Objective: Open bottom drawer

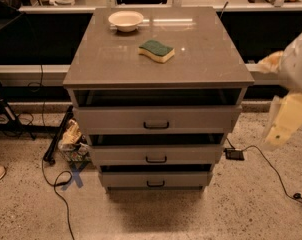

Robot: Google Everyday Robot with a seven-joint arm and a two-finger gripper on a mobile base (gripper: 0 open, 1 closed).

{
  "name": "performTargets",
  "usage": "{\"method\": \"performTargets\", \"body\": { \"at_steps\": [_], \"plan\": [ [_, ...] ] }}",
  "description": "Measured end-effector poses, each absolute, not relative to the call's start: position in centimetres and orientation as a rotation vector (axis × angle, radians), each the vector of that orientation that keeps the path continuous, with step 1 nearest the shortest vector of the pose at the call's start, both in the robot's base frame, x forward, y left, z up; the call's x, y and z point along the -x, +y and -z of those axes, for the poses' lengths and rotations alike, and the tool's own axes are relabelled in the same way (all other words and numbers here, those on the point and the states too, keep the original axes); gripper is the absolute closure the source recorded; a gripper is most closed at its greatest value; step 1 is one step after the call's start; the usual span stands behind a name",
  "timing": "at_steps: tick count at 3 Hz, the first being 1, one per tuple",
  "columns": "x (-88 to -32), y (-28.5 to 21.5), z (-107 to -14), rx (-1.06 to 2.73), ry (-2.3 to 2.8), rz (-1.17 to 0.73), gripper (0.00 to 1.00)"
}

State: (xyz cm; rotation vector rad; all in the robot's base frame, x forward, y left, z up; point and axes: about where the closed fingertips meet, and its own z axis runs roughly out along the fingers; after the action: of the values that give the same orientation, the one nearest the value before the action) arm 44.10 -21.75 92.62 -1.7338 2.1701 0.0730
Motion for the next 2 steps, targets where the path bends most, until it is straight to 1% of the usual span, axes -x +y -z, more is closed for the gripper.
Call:
{"method": "performTargets", "body": {
  "at_steps": [2],
  "plan": [
    [-42.8, -20.3, -77.0, 1.699, 2.105, -0.514, 0.0]
  ]
}}
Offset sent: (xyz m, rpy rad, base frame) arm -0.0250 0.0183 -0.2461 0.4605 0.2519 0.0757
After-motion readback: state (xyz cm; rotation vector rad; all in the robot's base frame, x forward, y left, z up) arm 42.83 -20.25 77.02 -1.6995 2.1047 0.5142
